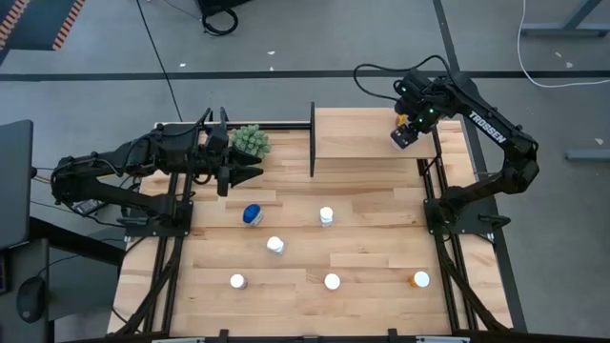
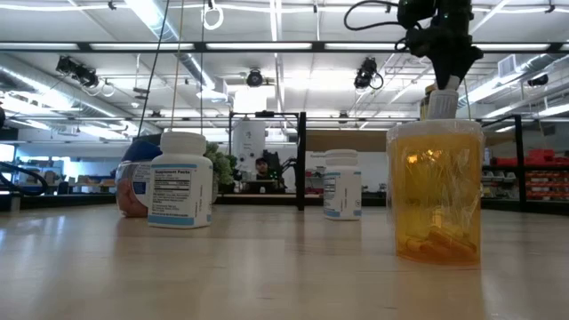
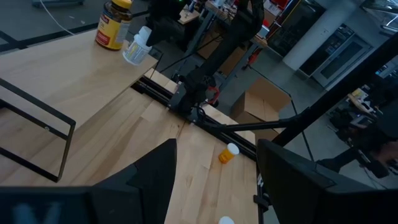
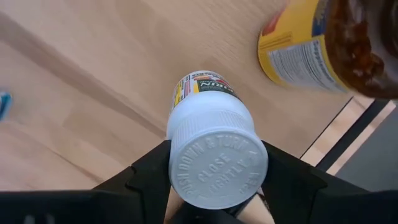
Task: Pick and place medicine bottles onto shelf by color
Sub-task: Put the white and black medicine bottle on the shelf
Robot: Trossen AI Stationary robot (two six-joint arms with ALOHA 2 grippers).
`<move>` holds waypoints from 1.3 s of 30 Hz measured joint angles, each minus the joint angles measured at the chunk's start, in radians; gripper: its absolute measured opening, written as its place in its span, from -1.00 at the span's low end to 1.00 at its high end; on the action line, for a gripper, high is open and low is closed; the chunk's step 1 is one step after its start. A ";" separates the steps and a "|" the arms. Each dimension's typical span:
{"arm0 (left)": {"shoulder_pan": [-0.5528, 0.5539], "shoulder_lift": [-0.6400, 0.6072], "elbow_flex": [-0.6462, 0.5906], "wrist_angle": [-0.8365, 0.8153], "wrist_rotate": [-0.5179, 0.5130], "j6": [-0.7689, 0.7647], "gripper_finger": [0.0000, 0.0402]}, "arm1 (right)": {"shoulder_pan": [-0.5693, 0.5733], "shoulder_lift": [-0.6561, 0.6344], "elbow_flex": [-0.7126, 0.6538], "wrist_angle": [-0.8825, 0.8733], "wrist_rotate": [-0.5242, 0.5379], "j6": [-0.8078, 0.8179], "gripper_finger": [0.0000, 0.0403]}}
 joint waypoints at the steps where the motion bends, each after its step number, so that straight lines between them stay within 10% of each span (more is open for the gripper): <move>1: 0.000 0.000 0.000 0.000 0.000 0.000 0.14 | 0.000 0.000 -0.001 0.000 0.000 -0.015 0.07; 39: 0.012 0.000 0.000 0.001 0.000 -0.035 0.14 | -0.112 -0.052 -0.110 -0.001 -0.011 0.058 0.17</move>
